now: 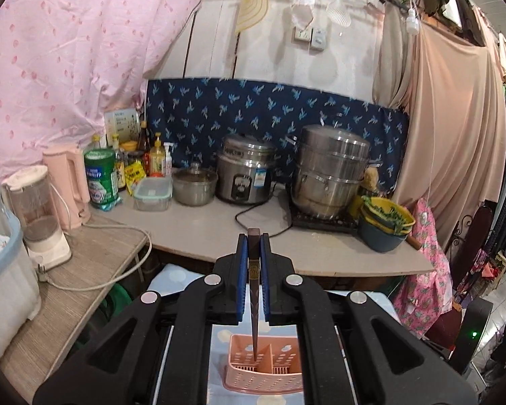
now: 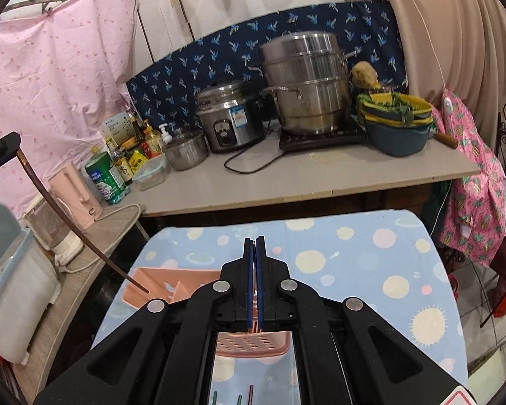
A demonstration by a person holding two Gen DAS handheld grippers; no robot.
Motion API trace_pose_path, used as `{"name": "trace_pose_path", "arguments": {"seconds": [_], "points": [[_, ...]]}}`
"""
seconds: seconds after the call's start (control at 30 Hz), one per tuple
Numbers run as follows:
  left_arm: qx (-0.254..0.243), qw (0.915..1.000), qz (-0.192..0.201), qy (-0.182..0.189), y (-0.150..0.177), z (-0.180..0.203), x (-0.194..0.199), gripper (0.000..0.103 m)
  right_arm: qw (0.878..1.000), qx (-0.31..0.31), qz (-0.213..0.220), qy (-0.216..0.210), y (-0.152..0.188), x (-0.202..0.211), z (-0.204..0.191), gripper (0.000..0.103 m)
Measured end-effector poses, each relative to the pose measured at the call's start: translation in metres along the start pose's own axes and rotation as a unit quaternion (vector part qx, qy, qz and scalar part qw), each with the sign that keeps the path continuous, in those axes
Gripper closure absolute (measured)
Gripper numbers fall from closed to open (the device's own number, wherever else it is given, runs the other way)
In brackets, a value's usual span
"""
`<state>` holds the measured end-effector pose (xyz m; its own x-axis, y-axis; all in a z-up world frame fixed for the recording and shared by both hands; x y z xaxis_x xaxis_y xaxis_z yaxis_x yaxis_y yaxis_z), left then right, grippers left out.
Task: Organize utensils
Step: 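Lift the chopstick with the left gripper and lower it into the pink holder, then open the left gripper and withdraw it from the pink holder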
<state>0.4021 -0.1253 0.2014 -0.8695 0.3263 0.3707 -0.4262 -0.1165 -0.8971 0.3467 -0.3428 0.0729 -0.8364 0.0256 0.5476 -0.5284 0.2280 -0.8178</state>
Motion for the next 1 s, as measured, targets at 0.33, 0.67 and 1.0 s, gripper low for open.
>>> {"name": "trace_pose_path", "arguments": {"seconds": [0.33, 0.67, 1.0], "points": [[0.005, 0.9988, -0.043, -0.025, 0.034, -0.024, -0.029, 0.095, 1.000, 0.008, -0.014, 0.012, 0.016, -0.027, 0.003, 0.090], [-0.013, 0.9980, -0.031, -0.054, 0.050, -0.043, 0.014, 0.045, 1.000, -0.007, 0.009, 0.005, 0.025, 0.026, 0.004, 0.066], [-0.048, 0.9924, -0.082, -0.078, 0.128, -0.064, 0.078, 0.042, 1.000, 0.012, 0.012, 0.000, 0.090, 0.110, -0.013, 0.049]]}}
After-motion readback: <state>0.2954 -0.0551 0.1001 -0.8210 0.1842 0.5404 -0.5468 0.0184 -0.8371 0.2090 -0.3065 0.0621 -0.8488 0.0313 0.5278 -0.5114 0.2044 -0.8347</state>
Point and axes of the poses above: each gripper's, at about its wrist camera, not at the fingertips, and x roughly against the way its jaws point, z to its right, y to its underside, the point moved 8 cm from there along -x, roughly the way its jaws point, and after that the axes turned 6 degrees about x, right-handed, at the moved point
